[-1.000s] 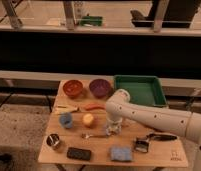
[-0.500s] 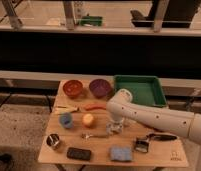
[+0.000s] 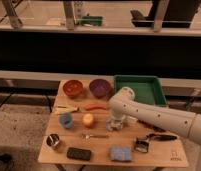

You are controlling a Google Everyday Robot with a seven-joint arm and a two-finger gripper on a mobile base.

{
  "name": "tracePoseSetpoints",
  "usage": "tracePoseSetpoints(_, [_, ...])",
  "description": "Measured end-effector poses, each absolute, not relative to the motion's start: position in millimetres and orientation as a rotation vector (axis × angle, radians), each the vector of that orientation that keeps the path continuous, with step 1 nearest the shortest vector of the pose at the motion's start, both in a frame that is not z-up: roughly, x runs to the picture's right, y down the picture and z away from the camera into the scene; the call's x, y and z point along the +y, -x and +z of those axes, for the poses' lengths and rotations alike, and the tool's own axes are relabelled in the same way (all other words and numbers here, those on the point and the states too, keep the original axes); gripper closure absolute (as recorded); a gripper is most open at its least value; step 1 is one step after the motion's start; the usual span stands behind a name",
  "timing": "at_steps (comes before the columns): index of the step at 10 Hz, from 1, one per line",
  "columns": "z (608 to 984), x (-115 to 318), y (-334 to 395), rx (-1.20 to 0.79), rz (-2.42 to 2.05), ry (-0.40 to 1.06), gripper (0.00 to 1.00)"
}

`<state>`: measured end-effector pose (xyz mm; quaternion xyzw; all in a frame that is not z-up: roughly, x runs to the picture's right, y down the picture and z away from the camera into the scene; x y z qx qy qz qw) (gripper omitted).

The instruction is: Wipe table surface with towel

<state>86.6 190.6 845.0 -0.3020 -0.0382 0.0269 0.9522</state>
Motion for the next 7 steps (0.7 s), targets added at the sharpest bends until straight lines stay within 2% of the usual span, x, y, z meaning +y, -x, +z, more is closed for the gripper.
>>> tracePoseSetpoints(4, [866, 183, -76, -0.133, 0.056, 0.615, 1.00])
tracePoseSetpoints(7, [856, 196, -40, -0.190, 0.014, 0.626, 1.00])
